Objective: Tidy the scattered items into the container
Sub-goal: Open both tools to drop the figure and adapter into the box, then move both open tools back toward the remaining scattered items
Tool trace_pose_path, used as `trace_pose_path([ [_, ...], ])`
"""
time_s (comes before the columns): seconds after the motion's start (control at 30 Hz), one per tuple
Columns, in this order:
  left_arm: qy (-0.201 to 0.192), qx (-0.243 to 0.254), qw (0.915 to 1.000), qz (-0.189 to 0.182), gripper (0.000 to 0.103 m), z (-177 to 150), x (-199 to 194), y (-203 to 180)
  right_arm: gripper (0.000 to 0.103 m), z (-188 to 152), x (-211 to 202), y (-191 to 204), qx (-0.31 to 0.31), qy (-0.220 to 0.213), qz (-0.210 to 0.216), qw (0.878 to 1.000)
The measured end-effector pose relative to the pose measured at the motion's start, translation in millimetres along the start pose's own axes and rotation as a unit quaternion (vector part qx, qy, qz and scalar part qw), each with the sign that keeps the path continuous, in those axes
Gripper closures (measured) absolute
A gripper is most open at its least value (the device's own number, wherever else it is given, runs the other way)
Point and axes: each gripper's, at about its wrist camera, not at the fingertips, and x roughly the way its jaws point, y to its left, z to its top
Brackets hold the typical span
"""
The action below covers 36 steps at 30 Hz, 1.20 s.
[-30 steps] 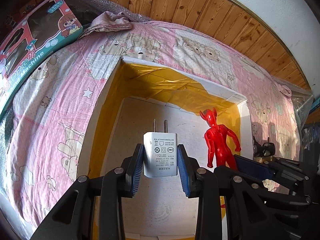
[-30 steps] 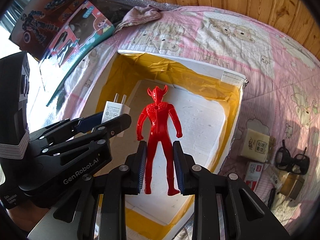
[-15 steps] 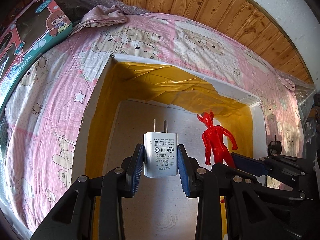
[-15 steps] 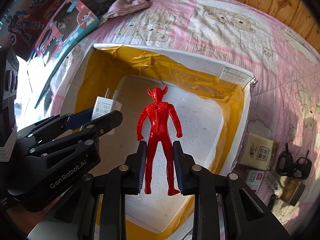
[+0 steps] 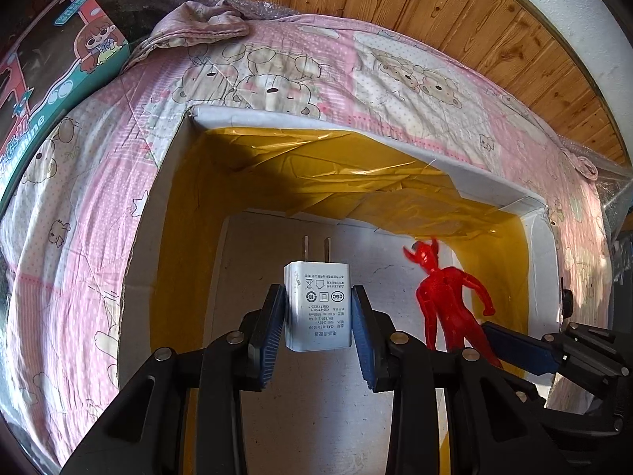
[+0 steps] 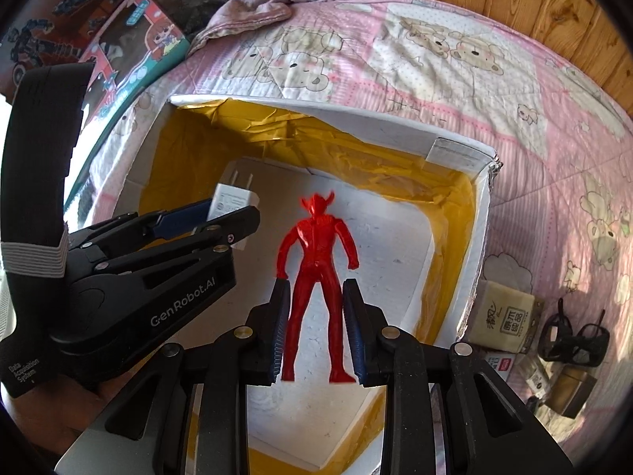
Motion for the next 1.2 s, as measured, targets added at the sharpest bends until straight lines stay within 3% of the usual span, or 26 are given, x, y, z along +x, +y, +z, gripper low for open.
trace_pose_path([
  [0.07,-0.005,-0.015,0.9999,-0.006,0.054,1.7,-1.0,4.7,0.066,-1.6,-2.2,-3.2,0.008,-0.005,0.007,1.000],
  [0.4,-0.033,-0.040,0.9983,-0.029,0.054,-11.9,-44.2,15.5,0.067,-35.7,-42.1,-16.2,0.019,-0.031,0.054,0.998],
  [0.6,-0.055,-0.034,0.9976,-0.026,0.054,-37.8,-76.5,7.3,0.075,-61.2,-53.4,-16.4,0.012,-0.035,0.076,0.996],
  [0.9,-0.085,-0.004,0.9964,-0.004,0.054,-75.9,-112.2,-25.7,0.076,-90.2,-85.5,-12.8,-0.004,-0.056,0.106,0.993],
  [1.2,-0.105,0.023,0.9941,-0.016,0.054,-99.9,-145.1,-61.8,0.076,-119.8,-120.4,-22.3,0.005,-0.081,0.136,0.987],
])
